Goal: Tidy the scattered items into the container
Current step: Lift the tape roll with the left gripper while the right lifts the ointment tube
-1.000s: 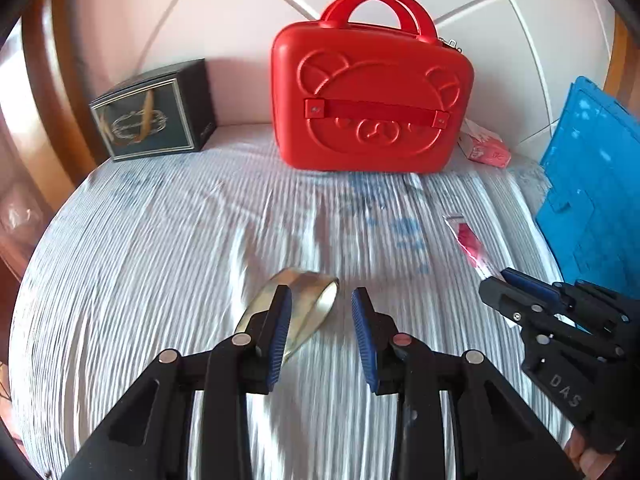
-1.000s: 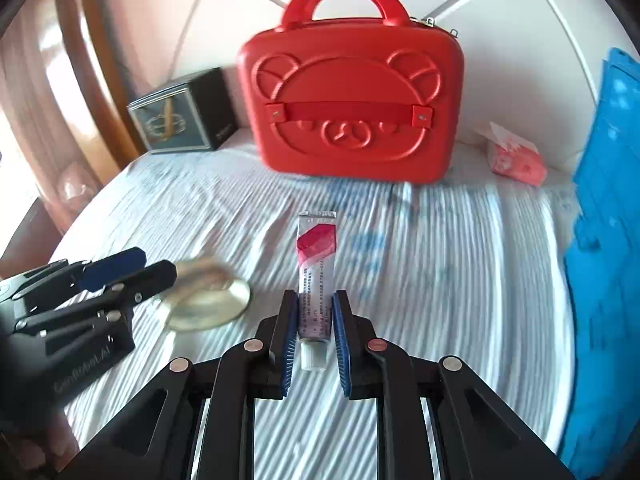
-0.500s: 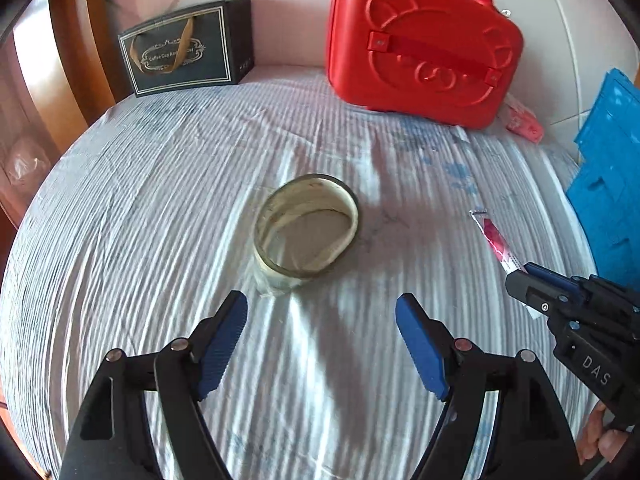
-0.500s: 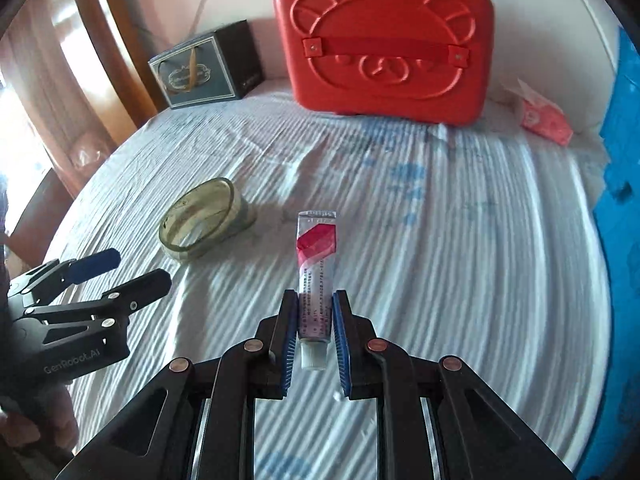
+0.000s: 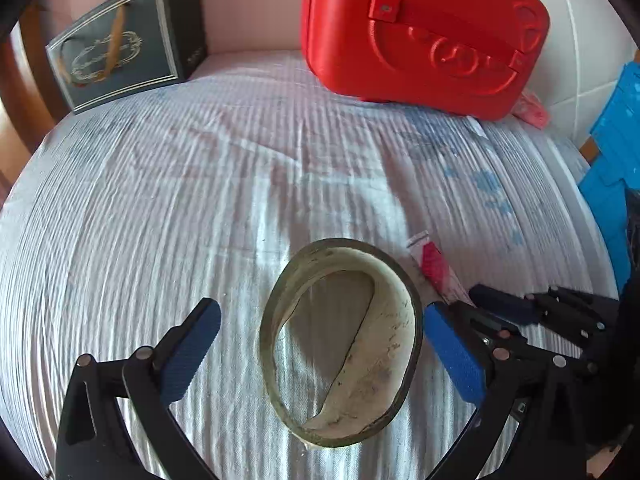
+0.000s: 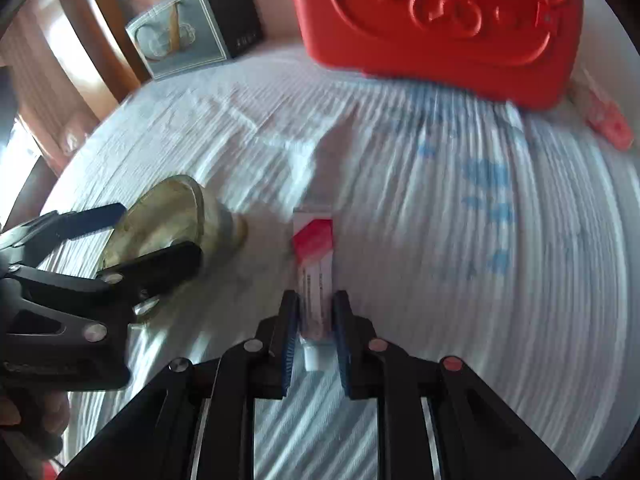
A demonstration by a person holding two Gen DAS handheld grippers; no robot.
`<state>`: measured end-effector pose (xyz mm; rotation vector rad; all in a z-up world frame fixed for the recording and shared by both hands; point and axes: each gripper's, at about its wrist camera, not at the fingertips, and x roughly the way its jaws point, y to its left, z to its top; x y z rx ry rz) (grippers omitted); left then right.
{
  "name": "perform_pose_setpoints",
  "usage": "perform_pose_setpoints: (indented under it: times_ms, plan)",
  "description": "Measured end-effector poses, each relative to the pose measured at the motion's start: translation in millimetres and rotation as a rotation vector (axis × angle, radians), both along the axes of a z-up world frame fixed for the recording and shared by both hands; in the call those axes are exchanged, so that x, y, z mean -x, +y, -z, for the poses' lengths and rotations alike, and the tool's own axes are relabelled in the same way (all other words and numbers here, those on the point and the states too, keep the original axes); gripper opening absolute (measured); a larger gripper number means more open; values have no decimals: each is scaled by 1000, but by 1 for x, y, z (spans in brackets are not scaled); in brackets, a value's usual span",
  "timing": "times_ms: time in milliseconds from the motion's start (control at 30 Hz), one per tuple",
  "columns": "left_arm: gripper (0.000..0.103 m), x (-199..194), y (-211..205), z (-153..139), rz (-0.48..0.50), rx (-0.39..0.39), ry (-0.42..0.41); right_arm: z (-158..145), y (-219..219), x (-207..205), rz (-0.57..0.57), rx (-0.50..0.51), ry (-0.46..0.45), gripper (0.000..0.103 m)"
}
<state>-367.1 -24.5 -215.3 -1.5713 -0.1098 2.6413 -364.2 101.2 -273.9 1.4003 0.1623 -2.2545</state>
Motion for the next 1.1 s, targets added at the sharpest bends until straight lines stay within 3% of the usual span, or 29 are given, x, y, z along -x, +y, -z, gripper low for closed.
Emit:
perform_pose_setpoints:
  times_ms: [67,267,400,533,567,700,867,1100]
  plan:
    - [103,-4,3,-4,40,-7,6,-1,0,2,3,-14,8,38]
    - [103,7,3,17,18,48,-46,-1,2,-4,-17,-80,35,38]
    - [102,9,2,24,13,48,-39,-2,8,-2,-11,-54,26,38]
    - [80,0,11,32,27,74,-38,-7,4,4,-21,1,20,38]
    - [72,-2,12,32,21,83,-23,-5,-1,4,-35,-10,22,38]
    - [70,-8,12,29,-31,82,-30,-1,-17,2,-71,-80,44,18]
    - [69,-32,12,-1,-69,88,6,-24,-12,-12,-73,-38,59,18]
    - [69,-94,22,-73,-123,102,119,-91,14,-63,-67,43,158,18]
